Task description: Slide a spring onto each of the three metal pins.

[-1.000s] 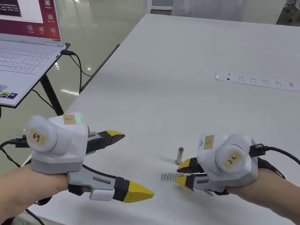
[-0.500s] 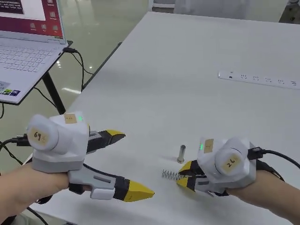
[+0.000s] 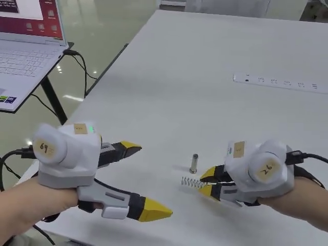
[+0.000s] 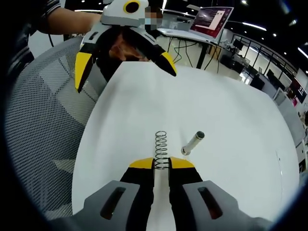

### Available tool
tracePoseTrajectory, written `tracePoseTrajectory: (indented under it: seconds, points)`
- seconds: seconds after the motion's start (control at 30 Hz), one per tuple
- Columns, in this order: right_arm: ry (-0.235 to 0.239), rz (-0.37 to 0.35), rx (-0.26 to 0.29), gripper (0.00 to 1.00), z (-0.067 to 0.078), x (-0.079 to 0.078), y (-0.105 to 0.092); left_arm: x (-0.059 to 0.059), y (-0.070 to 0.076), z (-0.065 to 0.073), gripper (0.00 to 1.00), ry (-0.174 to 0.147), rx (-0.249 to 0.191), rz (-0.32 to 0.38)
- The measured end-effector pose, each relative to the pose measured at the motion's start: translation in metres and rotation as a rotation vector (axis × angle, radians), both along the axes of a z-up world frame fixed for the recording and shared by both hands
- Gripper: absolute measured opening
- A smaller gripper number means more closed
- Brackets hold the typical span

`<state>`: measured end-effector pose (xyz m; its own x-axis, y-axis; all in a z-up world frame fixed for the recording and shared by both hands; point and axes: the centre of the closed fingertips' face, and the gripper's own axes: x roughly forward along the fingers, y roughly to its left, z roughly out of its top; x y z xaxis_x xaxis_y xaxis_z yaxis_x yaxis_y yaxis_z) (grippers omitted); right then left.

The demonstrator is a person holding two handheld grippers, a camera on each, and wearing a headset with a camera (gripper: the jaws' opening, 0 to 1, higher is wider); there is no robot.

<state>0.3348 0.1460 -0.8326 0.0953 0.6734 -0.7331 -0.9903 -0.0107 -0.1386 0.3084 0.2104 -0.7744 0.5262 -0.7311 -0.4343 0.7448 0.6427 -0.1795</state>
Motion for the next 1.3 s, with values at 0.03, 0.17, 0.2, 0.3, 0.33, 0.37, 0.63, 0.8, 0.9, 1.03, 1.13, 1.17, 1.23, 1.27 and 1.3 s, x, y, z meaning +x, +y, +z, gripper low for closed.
tracePoseTrajectory:
  seconds: [0.03,0.17,0.2,0.3,0.33,0.37,0.63,0.8,0.9,1.03,1.13,1.17,1.23,1.27,1.3]
  points:
    - [-0.002,-0.001,0.002,0.08,0.003,0.0,-0.003,-0.001,-0.002,0.0,0.94,0.002,-0.002,-0.006]
    - [-0.008,-0.006,0.012,0.08,0.012,-0.002,-0.012,-0.002,-0.006,-0.001,0.93,0.007,-0.005,-0.023]
    - [-0.011,-0.006,0.017,0.08,0.015,-0.002,-0.013,-0.002,-0.007,0.0,0.92,0.008,-0.007,-0.025]
    - [-0.017,-0.009,0.025,0.08,0.021,-0.002,-0.018,-0.001,-0.009,0.001,0.91,0.007,-0.01,-0.029]
    - [-0.02,-0.01,0.024,0.08,0.022,-0.002,-0.02,-0.002,-0.009,0.001,0.91,0.008,-0.01,-0.033]
    - [-0.019,-0.01,0.023,0.08,0.022,-0.002,-0.022,-0.002,-0.01,0.001,0.9,0.009,-0.011,-0.036]
    - [-0.025,-0.009,0.015,0.08,0.026,-0.007,-0.037,-0.007,-0.022,0.0,0.86,0.013,-0.021,-0.067]
    - [-0.029,0.012,-0.004,0.08,0.023,-0.013,-0.045,-0.009,-0.031,-0.002,0.85,0.024,-0.022,-0.093]
    - [-0.036,0.025,-0.01,0.08,0.023,-0.016,-0.049,-0.009,-0.038,-0.002,0.84,0.026,-0.021,-0.116]
    - [-0.036,0.013,-0.007,0.08,0.023,-0.014,-0.053,-0.006,-0.046,-0.002,0.81,0.021,-0.022,-0.137]
    - [-0.038,0.011,-0.005,0.08,0.025,-0.016,-0.056,-0.002,-0.053,0.0,0.77,0.017,-0.028,-0.155]
    - [-0.038,0.013,-0.003,0.08,0.026,-0.017,-0.056,-0.001,-0.055,0.0,0.76,0.018,-0.031,-0.16]
    - [-0.038,0.016,0.0,0.08,0.028,-0.019,-0.057,0.0,-0.061,0.0,0.74,0.015,-0.031,-0.179]
    - [-0.038,0.017,0.003,0.08,0.029,-0.02,-0.057,0.001,-0.065,-0.001,0.72,0.016,-0.03,-0.19]
    - [-0.039,0.018,0.005,0.08,0.031,-0.02,-0.057,0.001,-0.068,-0.001,0.71,0.016,-0.031,-0.198]
